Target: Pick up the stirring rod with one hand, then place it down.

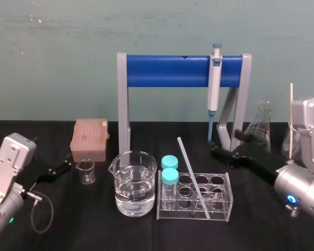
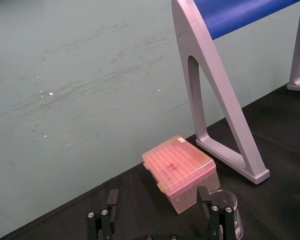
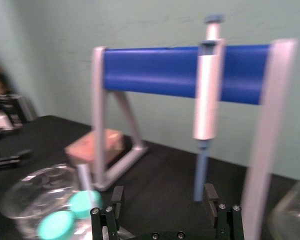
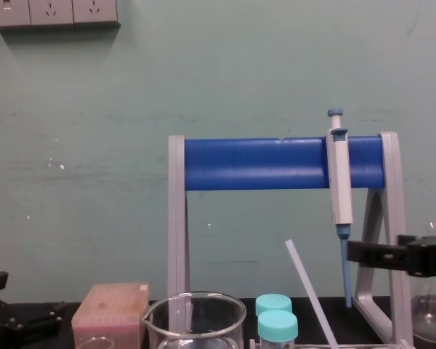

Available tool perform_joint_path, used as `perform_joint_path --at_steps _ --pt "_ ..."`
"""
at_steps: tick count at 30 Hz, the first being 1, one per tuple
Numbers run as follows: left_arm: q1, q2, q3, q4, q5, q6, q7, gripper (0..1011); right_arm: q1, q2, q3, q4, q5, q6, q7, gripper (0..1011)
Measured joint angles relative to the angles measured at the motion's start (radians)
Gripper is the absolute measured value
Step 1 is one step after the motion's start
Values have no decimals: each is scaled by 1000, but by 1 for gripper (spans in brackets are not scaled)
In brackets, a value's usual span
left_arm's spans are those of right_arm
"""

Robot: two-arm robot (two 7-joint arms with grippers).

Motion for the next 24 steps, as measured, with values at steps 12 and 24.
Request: perform_joint_path --at_steps 12,24 --pt "0 0 0 0 0 0 0 1000 52 1 -80 1 -2 66 135 1003" --pt "0 0 0 0 0 0 0 1000 134 -27 -141 89 -57 71 178 1003"
